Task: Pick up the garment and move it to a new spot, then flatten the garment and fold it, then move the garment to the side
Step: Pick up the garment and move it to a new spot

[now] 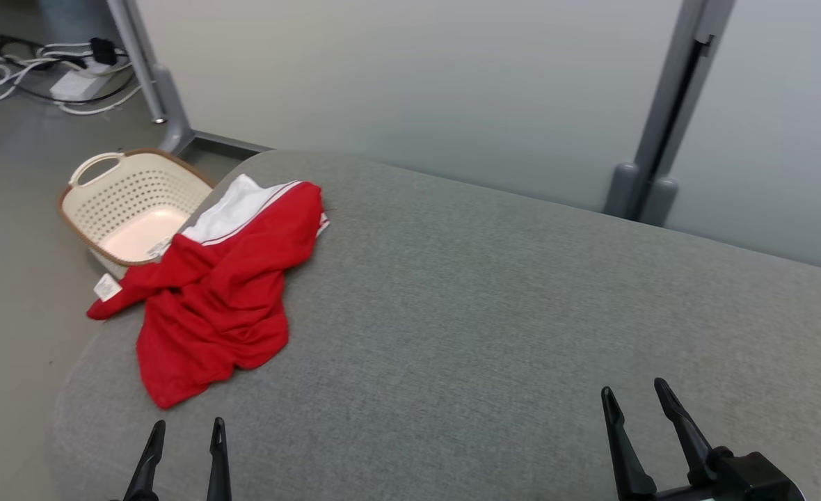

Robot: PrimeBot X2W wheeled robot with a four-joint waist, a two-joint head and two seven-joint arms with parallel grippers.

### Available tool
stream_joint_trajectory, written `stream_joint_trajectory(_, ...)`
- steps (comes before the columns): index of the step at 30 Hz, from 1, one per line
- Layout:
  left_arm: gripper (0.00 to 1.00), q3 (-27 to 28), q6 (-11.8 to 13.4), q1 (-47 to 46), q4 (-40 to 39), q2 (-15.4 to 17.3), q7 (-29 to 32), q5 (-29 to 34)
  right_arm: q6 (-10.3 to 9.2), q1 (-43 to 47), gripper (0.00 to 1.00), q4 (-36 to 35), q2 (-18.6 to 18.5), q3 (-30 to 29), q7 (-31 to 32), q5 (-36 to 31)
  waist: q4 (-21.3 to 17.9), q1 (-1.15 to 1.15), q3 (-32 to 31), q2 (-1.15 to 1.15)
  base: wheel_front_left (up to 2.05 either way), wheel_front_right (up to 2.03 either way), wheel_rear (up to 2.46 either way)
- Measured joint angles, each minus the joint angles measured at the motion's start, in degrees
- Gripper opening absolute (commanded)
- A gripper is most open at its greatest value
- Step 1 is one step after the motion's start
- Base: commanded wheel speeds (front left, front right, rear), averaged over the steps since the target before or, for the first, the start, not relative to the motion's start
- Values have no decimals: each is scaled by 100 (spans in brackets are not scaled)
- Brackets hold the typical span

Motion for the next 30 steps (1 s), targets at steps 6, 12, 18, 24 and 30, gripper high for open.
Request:
stream_joint_trajectory(6, 100, 118, 1, 13, -76, 4, 0, -1, 0, -50, 100, 32, 2, 67, 0, 71, 502, 0, 65, 0, 0, 0, 0)
stream_joint_trajectory(12, 100, 122, 33, 9, -97, 2, 0, -22, 0, -110, 100, 92, 2, 69, 0, 22, 600, 0, 195, 0, 0, 0, 0)
stream_joint_trajectory(18, 100, 127, -25, -296, -100, 1, 1, -31, 0, -113, 100, 109, 1, 13, 0, -122, 551, 0, 371, 0, 0, 0, 0)
stream_joint_trajectory(24, 100, 424, -364, -1786, -94, 57, 0, 85, 0, -453, 100, 70, -193, 4, 0, -268, 448, 0, 831, 0, 0, 0, 0)
stream_joint_trajectory(30, 100, 642, -654, -3786, 1747, 546, 119, -48, 1, -974, 100, 1, -569, 175, 0, -437, 279, 0, 1549, 0, 0, 0, 0)
